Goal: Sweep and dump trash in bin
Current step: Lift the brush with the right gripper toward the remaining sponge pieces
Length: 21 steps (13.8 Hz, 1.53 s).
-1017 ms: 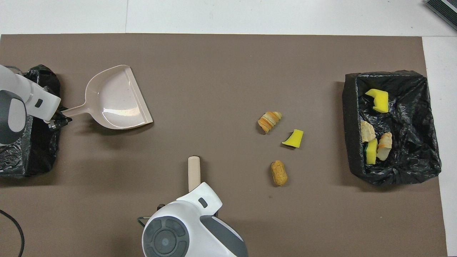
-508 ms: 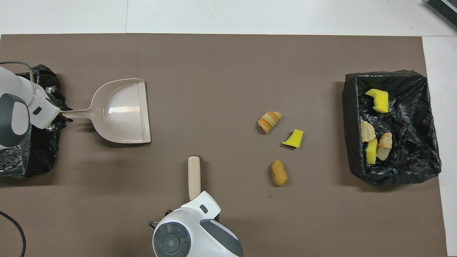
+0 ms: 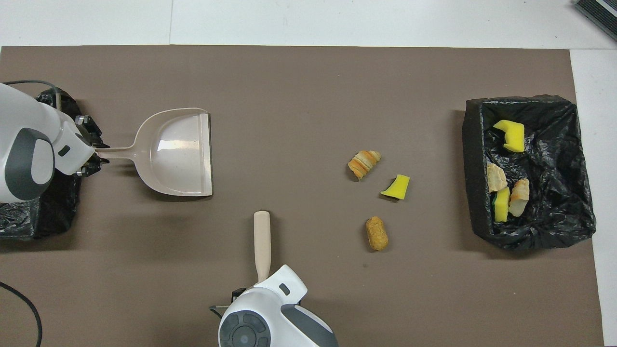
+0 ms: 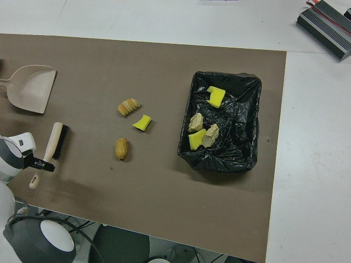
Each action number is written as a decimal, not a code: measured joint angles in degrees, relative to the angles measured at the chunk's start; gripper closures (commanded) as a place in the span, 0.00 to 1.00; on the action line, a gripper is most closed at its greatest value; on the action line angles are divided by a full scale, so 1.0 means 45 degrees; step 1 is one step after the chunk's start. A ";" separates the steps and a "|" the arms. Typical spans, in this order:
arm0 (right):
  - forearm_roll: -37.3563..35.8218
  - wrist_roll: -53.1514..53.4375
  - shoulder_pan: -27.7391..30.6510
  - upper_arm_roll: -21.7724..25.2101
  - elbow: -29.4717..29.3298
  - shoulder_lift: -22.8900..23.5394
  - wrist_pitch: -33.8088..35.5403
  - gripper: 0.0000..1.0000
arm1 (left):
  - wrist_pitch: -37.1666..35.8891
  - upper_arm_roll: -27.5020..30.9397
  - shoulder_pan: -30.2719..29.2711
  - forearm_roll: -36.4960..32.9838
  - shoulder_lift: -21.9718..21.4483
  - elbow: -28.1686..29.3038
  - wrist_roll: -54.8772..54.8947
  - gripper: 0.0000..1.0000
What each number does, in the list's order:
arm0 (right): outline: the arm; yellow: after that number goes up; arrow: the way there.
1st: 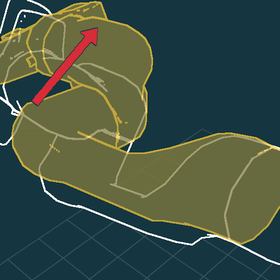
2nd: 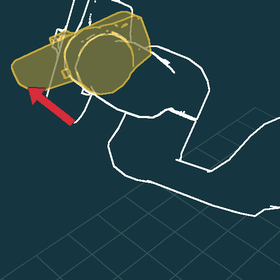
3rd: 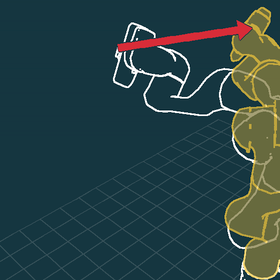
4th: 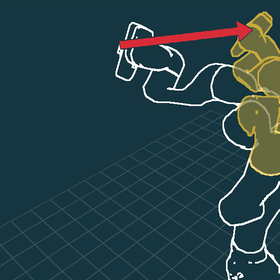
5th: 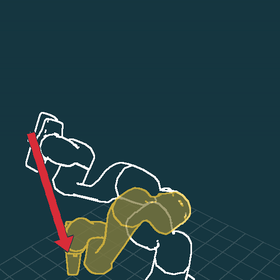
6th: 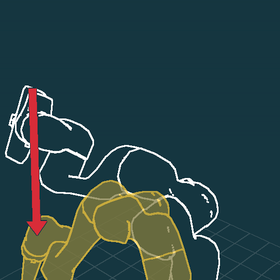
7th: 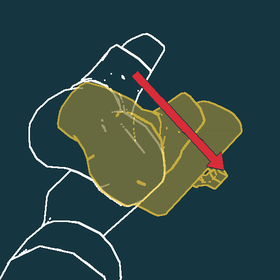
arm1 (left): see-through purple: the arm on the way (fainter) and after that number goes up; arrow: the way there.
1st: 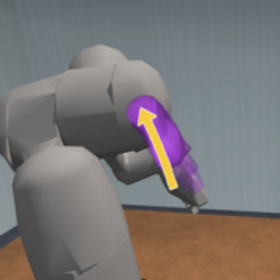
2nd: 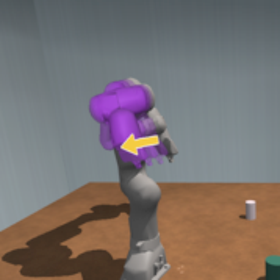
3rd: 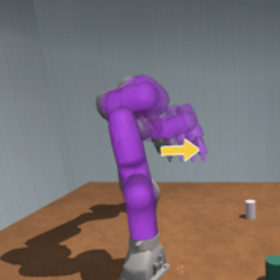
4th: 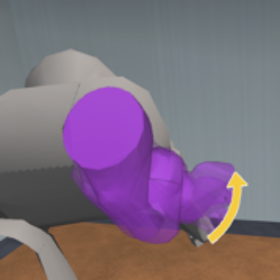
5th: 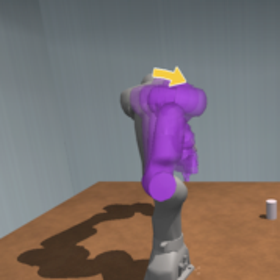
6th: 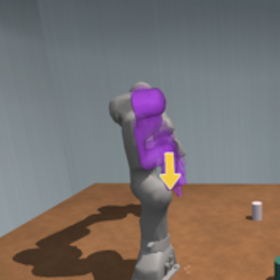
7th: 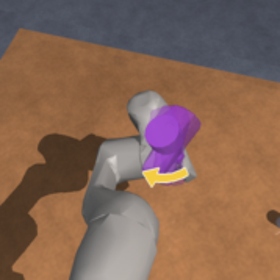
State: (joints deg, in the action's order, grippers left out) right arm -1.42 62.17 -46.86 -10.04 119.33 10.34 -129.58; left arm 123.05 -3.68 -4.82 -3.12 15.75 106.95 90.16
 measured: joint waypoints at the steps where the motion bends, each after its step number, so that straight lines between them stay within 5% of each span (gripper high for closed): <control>1: 0.0001 0.0000 -0.0001 0.0000 0.0020 0.0000 -0.0174 0.55 | 0.0005 -0.0003 0.0015 0.0000 -0.0010 0.0021 0.0000 1.00; 8: 0.0180 0.0000 -0.0025 -0.0040 0.0299 -0.0001 -0.1091 0.62 | 0.0041 -0.0003 0.0016 0.0000 -0.0034 0.0099 -0.0462 1.00; 10: 0.0260 0.0000 -0.0026 -0.0040 0.0546 0.0001 -0.1498 1.00 | 0.0041 -0.0015 0.0022 0.0000 -0.0040 0.0123 -0.0772 1.00; 16: 0.0300 0.0016 0.0227 0.0082 0.0553 -0.0119 -0.1541 1.00 | 0.0037 -0.0059 0.0328 0.0000 -0.0074 0.0128 -0.2135 1.00; 18: 0.0299 -0.0007 0.0968 0.0111 0.0505 -0.0667 -0.1360 1.00 | 0.0037 -0.0080 0.0644 0.0000 -0.0097 0.0120 -0.2736 1.00; 21: 0.0299 -0.0516 0.2250 0.0147 0.0533 -0.2192 0.0862 1.00 | 0.0037 -0.0113 0.1423 0.0000 -0.0122 0.0111 -0.3938 1.00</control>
State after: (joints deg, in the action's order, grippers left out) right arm -0.07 59.84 -36.74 -9.37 121.73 0.47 -125.70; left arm 123.21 -4.19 1.59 -3.12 15.20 107.45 72.44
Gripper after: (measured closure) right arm 0.740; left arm 0.678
